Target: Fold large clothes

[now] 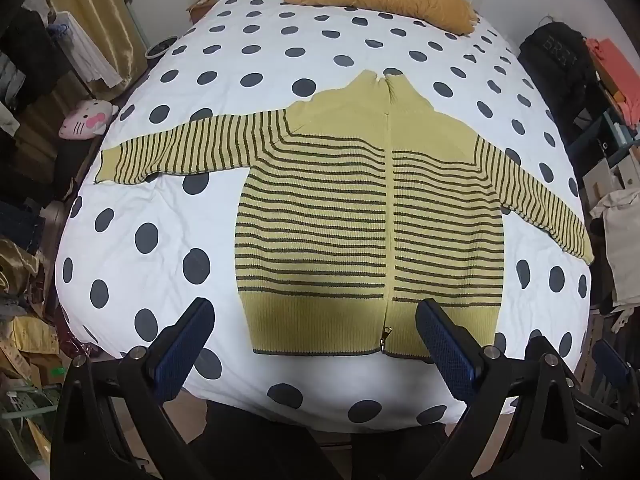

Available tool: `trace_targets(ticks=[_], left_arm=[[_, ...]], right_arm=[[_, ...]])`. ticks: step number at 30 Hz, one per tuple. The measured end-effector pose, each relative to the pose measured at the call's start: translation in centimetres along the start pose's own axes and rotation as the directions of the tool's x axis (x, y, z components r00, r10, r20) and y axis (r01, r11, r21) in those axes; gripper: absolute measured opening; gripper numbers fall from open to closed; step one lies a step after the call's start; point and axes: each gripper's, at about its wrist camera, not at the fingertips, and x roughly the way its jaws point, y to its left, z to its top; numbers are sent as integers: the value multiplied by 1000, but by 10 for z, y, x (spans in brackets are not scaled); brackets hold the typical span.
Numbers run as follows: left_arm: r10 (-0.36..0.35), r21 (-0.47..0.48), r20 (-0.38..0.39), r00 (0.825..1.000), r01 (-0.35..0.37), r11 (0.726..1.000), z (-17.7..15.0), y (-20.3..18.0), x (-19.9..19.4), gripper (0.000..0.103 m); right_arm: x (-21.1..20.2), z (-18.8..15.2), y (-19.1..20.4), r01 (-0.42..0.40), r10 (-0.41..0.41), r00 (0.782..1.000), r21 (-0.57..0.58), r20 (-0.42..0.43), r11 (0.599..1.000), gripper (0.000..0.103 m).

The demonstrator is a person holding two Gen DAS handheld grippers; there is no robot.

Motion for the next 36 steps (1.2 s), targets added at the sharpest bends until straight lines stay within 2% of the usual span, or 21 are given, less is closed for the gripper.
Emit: trace_targets(ticks=[36], left_arm=[[5, -12, -32, 999, -6, 1000, 8, 0, 10, 101]], right_arm=[[2, 2, 2, 1, -1, 1000, 0, -4, 1000, 103]])
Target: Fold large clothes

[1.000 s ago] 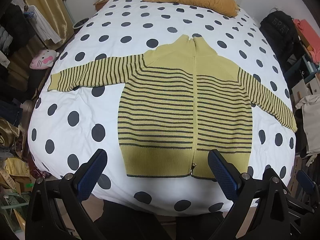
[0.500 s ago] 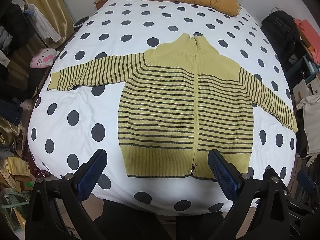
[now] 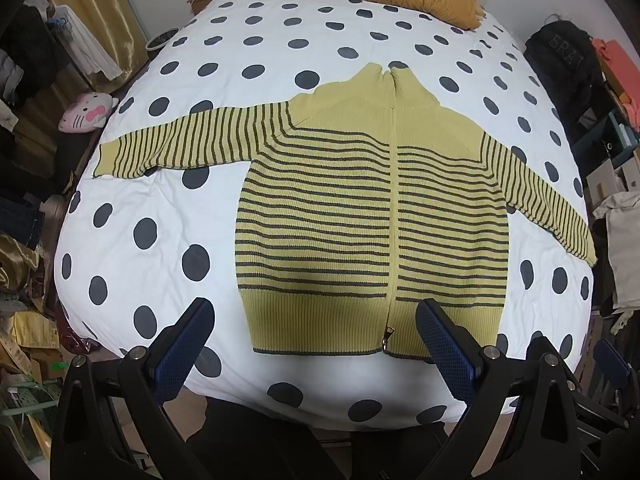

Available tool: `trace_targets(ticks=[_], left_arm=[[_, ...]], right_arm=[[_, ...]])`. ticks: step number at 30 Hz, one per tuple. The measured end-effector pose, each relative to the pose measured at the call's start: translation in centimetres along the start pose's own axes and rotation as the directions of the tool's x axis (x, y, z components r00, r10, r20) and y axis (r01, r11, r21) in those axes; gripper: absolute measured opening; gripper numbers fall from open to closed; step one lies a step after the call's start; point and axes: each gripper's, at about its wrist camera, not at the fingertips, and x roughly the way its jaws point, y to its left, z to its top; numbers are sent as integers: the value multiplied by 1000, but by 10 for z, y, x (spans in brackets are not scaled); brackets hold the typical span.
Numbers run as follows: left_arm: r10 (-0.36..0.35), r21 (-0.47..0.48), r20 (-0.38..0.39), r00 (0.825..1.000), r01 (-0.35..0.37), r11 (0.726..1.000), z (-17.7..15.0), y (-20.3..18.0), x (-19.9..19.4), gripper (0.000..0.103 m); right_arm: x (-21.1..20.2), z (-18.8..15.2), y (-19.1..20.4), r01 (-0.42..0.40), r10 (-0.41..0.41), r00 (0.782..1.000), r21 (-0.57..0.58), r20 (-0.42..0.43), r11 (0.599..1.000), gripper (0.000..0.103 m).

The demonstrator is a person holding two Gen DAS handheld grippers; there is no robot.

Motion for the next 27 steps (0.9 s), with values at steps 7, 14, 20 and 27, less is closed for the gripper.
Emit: trace_targets(ticks=[7, 14, 20, 27], left_arm=[[2, -2, -1, 1000, -2, 1000, -1, 1, 2, 101], [4, -7, -5, 1000, -4, 1000, -2, 2, 5, 101], [4, -11, -9, 1000, -4, 1000, -1, 3, 5, 101], [3, -20, -10, 1000, -3, 1000, 2, 5, 4, 101]], right_arm=[[1, 0, 1, 0, 0, 1000, -1, -1, 1000, 103], [1, -2, 3, 0, 0, 1000, -3, -2, 1000, 103], [2, 0, 4, 0, 0, 1000, -2, -3, 1000, 103], [2, 1, 4, 1, -1, 1000, -3, -3, 1000, 103]])
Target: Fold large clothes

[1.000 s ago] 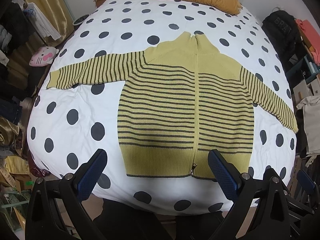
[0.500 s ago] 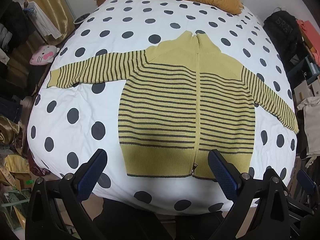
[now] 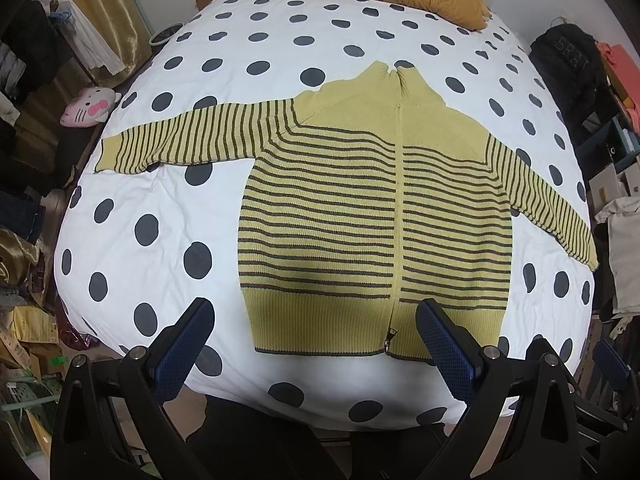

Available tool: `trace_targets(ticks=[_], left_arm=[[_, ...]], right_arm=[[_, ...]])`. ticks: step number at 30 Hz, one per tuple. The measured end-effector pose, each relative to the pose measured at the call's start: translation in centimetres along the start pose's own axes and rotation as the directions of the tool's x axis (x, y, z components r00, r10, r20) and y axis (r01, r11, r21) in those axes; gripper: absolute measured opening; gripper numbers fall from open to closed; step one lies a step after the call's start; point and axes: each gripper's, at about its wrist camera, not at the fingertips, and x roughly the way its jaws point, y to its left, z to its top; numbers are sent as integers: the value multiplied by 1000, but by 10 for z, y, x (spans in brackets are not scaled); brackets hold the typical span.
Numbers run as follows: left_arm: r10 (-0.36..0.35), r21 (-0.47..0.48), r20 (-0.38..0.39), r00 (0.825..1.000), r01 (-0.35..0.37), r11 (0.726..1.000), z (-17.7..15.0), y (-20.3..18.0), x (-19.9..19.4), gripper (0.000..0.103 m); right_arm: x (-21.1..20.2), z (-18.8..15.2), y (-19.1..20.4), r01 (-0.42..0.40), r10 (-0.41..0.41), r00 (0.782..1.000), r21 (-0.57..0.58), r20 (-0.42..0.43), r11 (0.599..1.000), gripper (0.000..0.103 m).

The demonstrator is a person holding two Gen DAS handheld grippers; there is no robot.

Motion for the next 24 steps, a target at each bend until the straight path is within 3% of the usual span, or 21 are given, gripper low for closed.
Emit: trace_targets(ticks=[18, 21, 24], left_arm=[[-7, -26, -33, 999, 6, 1000, 10, 9, 13, 101], [-18, -63, -48, 999, 15, 998, 18, 27, 28, 101], [5, -185, -76, 997, -19, 983, 36, 78, 56, 101]], right_arm=[[7, 3, 12, 5, -6, 1000, -31, -21, 1000, 103], [14, 7, 19, -6, 5, 1000, -39, -31, 999, 103], [26, 16, 27, -20, 18, 999, -39, -51, 999, 103]])
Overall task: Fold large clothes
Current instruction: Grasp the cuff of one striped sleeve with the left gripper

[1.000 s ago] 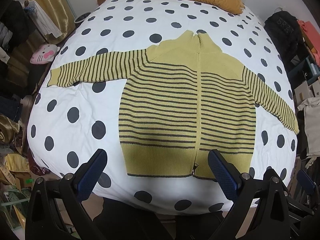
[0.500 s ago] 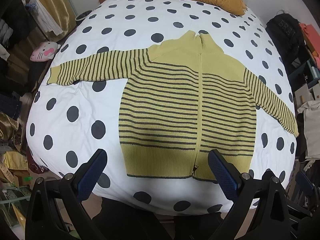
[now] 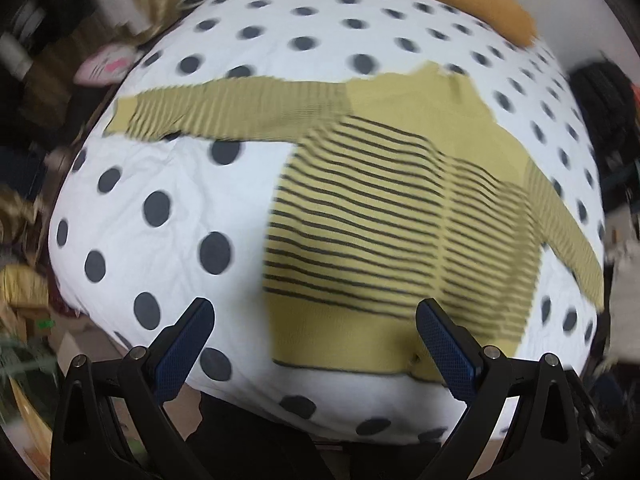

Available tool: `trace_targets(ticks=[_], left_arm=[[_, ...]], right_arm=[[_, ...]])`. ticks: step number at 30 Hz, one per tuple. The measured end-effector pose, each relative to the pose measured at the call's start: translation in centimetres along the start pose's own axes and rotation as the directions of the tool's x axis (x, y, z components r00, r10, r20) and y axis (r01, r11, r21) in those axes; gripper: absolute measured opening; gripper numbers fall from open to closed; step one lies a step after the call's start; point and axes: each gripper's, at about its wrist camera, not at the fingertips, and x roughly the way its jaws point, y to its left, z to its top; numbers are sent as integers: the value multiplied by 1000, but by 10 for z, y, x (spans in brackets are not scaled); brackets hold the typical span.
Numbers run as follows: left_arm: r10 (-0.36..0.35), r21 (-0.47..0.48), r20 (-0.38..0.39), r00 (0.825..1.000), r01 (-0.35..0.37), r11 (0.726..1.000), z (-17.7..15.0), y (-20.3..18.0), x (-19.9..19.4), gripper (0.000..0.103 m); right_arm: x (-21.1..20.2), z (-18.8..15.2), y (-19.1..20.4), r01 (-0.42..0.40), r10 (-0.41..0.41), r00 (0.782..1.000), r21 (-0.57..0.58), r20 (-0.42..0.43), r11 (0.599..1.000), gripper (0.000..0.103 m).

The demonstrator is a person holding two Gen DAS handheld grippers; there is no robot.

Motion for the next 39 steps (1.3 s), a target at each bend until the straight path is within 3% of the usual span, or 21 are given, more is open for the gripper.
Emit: trace_targets(ticks=[5, 8, 12, 16, 19, 21, 22, 24, 26, 28, 31, 33, 36, 39], left_arm=[[32, -263, -10, 999, -33, 964, 70, 123, 62, 101], [76, -360, 51, 996, -52, 931, 122, 200, 100, 101], [57, -437, 125, 991, 3, 899, 185, 286, 152, 101], [54, -501, 133, 990, 20, 865, 223, 351, 193, 101], [47, -569, 124, 991, 32, 822, 233, 387, 218, 101], [45, -582, 118, 992, 32, 813, 241, 401, 232, 99], [46, -580, 123, 991, 34, 814, 242, 400, 235, 95], [68, -576, 127, 990, 18, 817, 246, 400, 241, 70], [93, -577, 130, 987, -1, 816, 250, 401, 242, 27], [95, -600, 149, 984, 13, 800, 251, 402, 235, 8], [87, -609, 267, 960, 98, 787, 250, 394, 200, 8], [77, -570, 337, 938, 138, 810, 249, 373, 173, 8], [24, -457, 451, 892, 208, 865, 246, 309, 120, 8], [-122, -299, 522, 844, 315, 901, 245, 214, 77, 8]], right_arm=[[34, 20, 22, 4, -4, 999, -10, -37, 1000, 103], [64, 30, 42, 0, -1, 999, -35, -47, 999, 103], [105, 41, 68, 20, -23, 998, -39, -65, 999, 103], [138, 45, 85, 23, -26, 995, -27, -100, 999, 103], [157, 49, 95, 21, -24, 993, -31, -112, 999, 103], [166, 54, 100, 26, -30, 993, -40, -110, 999, 103], [169, 57, 101, 29, -33, 994, -41, -109, 999, 103], [176, 64, 101, 35, -38, 994, -36, -102, 999, 103], [179, 70, 99, 43, -46, 994, -27, -97, 999, 103], [180, 76, 93, 52, -52, 994, -8, -93, 999, 103], [178, 80, 78, 46, -43, 995, 35, -90, 998, 103], [176, 82, 66, 38, -32, 996, 67, -89, 997, 103], [172, 84, 42, 16, -6, 997, 125, -80, 992, 103], [167, 88, 16, 0, 12, 998, 186, -63, 983, 103]])
